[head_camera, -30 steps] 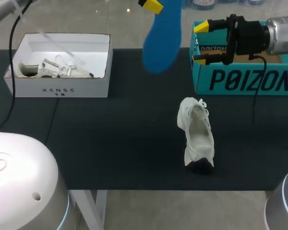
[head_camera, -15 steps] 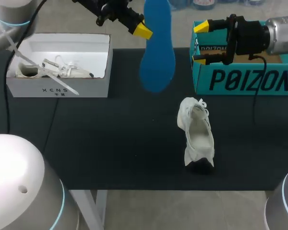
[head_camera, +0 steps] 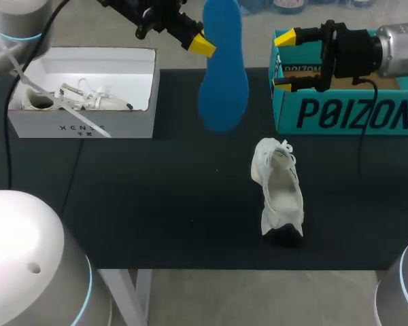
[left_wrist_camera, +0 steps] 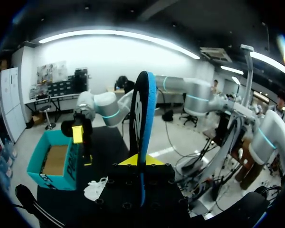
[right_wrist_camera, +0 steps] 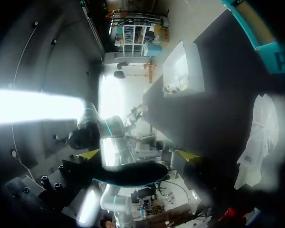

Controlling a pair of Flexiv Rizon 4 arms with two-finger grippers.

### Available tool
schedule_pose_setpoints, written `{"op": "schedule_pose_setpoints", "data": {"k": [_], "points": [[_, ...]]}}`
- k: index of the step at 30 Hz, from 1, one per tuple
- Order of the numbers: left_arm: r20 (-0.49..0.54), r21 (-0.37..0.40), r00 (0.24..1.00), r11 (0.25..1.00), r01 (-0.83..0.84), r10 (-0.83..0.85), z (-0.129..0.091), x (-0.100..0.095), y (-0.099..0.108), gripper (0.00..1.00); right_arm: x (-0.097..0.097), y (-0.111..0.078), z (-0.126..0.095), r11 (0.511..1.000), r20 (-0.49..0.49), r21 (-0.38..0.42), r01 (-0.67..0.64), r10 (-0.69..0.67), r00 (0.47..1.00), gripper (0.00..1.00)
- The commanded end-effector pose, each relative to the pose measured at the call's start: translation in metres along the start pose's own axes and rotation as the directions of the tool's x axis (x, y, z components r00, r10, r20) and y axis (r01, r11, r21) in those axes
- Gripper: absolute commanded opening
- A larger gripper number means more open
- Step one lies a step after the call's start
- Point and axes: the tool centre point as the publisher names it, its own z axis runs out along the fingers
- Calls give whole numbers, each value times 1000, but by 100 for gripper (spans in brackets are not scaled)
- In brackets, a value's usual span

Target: Take the shoe out of the shoebox, open the shoe tongue, remove and reinsert the insole, then place the shoe into the shoebox

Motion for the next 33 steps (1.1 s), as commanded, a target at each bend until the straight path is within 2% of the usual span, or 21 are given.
{"op": "schedule_pose_setpoints", "data": {"k": [1, 21, 24, 27, 28, 33], "points": [[3, 0, 1000, 1000, -1, 1, 0, 1, 1, 0, -1, 1, 1, 1000, 0, 0, -1, 1, 1000, 100], [3, 0, 1000, 1000, -1, 1, 0, 1, 1, 0, -1, 1, 1, 1000, 0, 0, -1, 1, 1000, 100], [112, -30, 982, 988, -150, 152, 4, 13, 5, 0, -1, 1, 1, 1000, 0, 0, -1, 1, 1000, 100], [199, -12, 941, 961, -278, 274, 9, 26, 13, 0, -1, 1, 1, 1000, 0, 0, -1, 1, 1000, 100], [228, -17, 938, 964, -265, 262, 9, 28, 16, 0, -1, 1, 1, 1000, 0, 0, -1, 1, 1000, 100], [321, -57, 859, 914, -402, 398, 20, 43, 25, 0, -1, 1, 1, 1000, 0, 0, -1, 1, 1000, 100]]}}
